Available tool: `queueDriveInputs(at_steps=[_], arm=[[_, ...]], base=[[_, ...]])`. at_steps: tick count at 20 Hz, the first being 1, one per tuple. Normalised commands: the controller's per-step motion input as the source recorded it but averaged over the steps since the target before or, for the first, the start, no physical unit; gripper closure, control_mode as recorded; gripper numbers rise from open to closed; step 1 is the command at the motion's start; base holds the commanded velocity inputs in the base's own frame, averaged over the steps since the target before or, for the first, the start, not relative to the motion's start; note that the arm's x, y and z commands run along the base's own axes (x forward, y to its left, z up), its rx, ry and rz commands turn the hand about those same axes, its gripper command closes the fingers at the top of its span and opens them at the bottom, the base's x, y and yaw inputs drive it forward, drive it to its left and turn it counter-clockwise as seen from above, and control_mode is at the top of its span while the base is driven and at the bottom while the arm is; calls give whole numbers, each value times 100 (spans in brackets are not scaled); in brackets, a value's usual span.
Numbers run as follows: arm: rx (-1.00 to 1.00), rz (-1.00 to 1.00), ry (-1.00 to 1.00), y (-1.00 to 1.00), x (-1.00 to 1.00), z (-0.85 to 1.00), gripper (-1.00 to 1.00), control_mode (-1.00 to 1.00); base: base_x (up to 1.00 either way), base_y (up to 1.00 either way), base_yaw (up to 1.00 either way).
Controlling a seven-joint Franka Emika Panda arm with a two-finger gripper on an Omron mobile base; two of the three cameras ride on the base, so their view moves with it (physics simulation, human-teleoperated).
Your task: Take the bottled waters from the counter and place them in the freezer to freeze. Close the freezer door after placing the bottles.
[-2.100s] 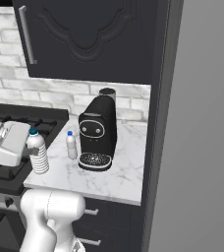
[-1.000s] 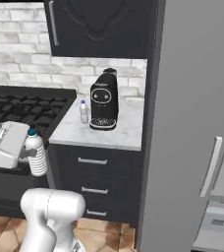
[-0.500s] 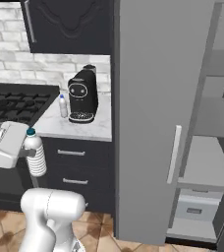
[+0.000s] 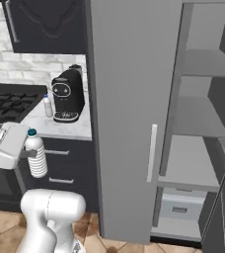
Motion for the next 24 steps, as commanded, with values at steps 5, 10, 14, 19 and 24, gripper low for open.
queueDriveInputs(at_steps=[5, 10, 14, 19, 24], arm=[[0, 0, 0, 0, 0, 0, 100, 100], [0, 0, 0, 0, 0, 0, 100, 100], [0, 0, 0, 0, 0, 0, 100, 100], [0, 0, 0, 0, 0, 0, 100, 100], [0, 0, 0, 0, 0, 0, 100, 100]], base=[[21, -57, 0], [22, -55, 0], [26, -50, 0], [32, -50, 0], [42, -38, 0]])
